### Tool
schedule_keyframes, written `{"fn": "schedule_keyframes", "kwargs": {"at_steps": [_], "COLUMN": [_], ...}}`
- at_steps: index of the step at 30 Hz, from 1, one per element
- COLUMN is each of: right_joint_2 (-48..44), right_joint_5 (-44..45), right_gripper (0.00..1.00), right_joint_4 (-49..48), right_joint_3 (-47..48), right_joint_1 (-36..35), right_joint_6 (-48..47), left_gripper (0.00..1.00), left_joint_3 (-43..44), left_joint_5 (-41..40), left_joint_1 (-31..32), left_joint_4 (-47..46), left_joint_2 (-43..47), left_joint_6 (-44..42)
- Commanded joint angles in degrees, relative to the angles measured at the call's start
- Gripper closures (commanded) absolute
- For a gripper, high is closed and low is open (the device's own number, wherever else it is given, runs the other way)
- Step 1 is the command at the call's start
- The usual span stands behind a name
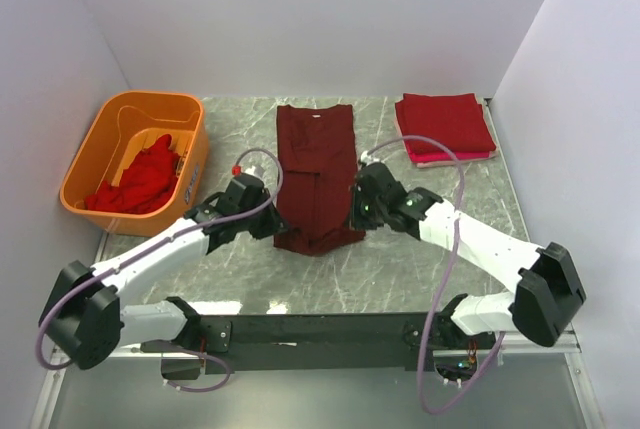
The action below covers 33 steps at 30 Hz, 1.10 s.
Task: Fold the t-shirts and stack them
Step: Fold the tshirt
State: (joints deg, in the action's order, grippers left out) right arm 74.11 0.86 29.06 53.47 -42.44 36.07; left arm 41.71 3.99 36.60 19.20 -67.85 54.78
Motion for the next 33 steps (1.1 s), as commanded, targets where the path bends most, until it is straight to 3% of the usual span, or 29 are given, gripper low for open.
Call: {"fn": "schedule_keyframes", "kwargs": {"at_steps": [1, 13, 23, 33], "right_joint_2": [1.9, 14.9, 27.3, 33.8], "right_joint_5": [4.1, -0.7, -3.1, -5.2], "right_gripper": [1.00, 1.00, 1.00, 1.00], "right_joint_4": [-2.9, -6.3, -4.2, -3.2], "right_joint_3": [5.1, 17.9, 29.2, 34.0], "right_joint_1": [3.3, 14.2, 18.0, 20.1], "right_joint_6": [-2.4, -5.7, -6.5, -5.8], "left_gripper": [0.99, 0.99, 0.99, 0.99], "left_joint_3": [4.3, 18.6, 26.7, 33.1], "left_joint_5": [-2.0, -6.6, -7.0, -4.4], "left_joint_1": [-2.3, -8.7, -12.4, -13.9], "left_joint_4": [-5.7, -5.6, -6.6, -6.2], "left_joint_2": [-1.9, -15.3, -26.3, -34.6], "left_joint_6": [-2.7, -6.0, -9.4, -11.8]}}
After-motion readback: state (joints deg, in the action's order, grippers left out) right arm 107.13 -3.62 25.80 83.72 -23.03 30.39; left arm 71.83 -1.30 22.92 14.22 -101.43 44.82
